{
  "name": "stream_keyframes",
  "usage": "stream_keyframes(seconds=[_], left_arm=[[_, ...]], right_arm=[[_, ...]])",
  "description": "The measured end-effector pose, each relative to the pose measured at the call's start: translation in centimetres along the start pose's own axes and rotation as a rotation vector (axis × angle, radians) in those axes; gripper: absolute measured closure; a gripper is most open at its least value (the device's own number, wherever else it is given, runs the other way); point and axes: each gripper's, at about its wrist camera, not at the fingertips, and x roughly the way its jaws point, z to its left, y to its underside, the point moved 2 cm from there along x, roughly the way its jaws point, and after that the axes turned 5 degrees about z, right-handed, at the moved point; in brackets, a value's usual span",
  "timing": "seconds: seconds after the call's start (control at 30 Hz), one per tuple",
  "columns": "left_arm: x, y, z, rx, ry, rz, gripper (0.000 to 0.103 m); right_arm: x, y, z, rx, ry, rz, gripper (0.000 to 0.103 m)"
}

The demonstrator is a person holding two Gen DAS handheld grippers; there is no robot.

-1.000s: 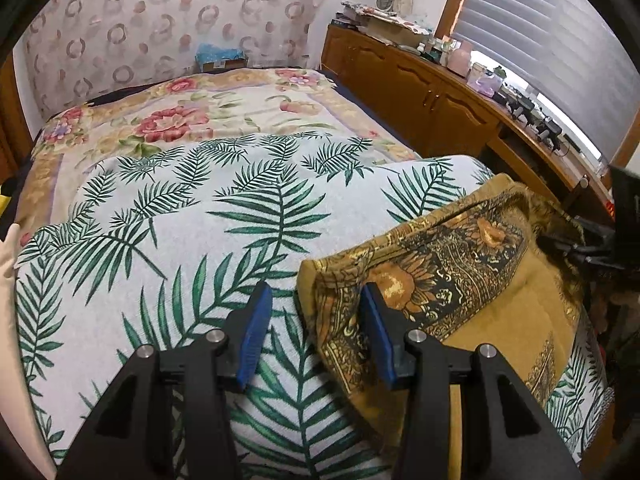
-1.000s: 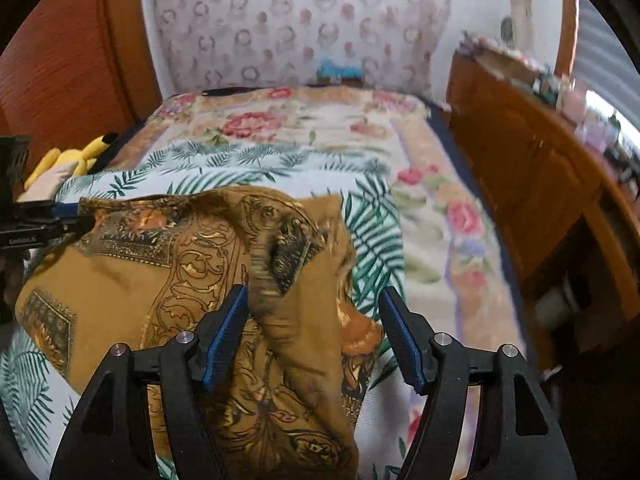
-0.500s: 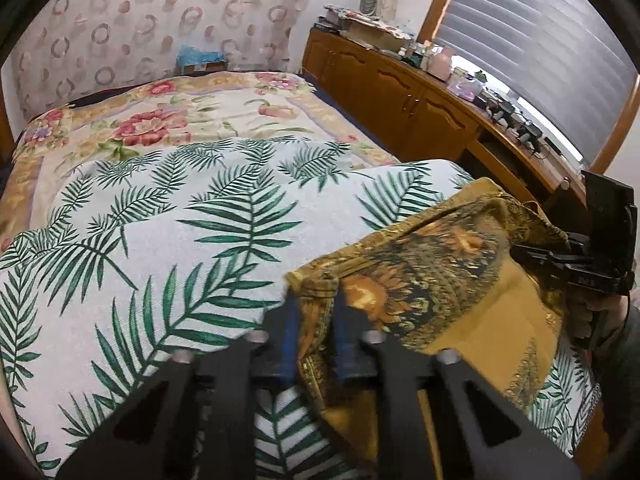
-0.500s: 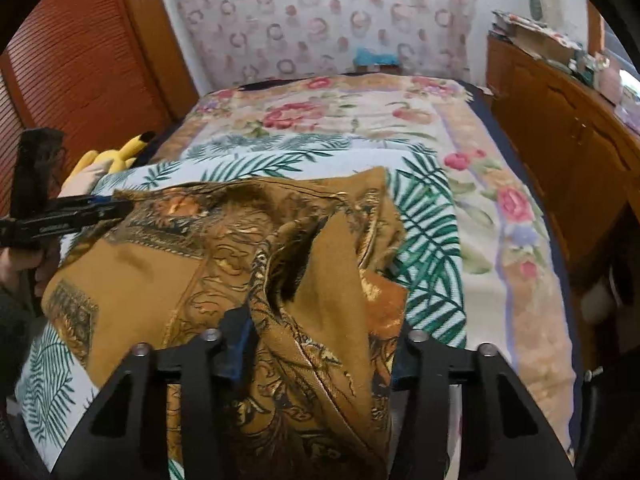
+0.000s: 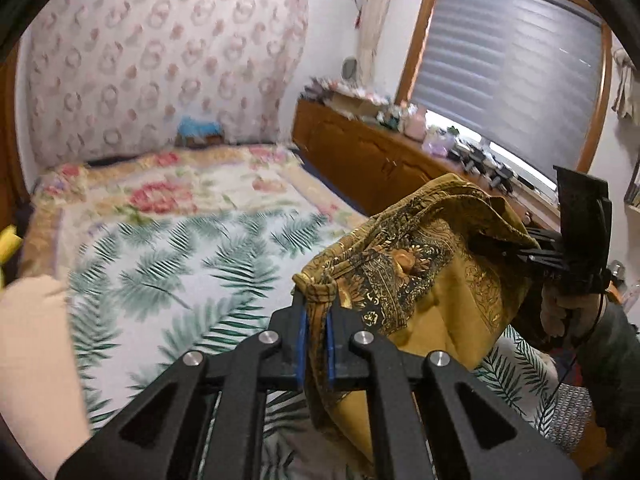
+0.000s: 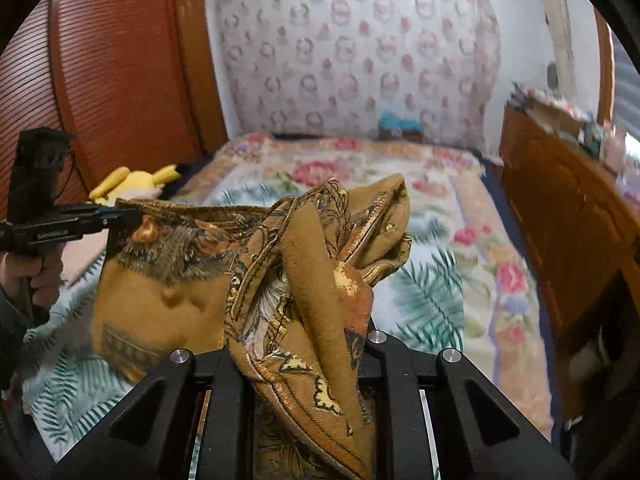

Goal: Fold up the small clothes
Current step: 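Lift the folded shirt with both tools and carry it toward the yellow plush toy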

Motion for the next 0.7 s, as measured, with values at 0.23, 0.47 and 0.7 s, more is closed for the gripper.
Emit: stream_keyframes(seconds=[0.23, 0.47, 0.7], left_arm=[[-8.3, 1.7, 3.8, -0.038, -0.114, -0.133, 0.099], [-14.3, 5.4, 9.9, -0.125, -0.268, -0.211, 0.099], [-17.0, 9.6, 16.1, -0.249, -0.395, -0.242, 0.099]], right_arm=[[-0.4, -4.9, 6.5, -0.124, -0.050, -0.057, 0.088], [2.6, -10.6, 15.2, -0.309, -0.113, -0.070, 0.089], [7.5, -16.1, 25.6, -0.548, -0.168, -0.030, 0.089]])
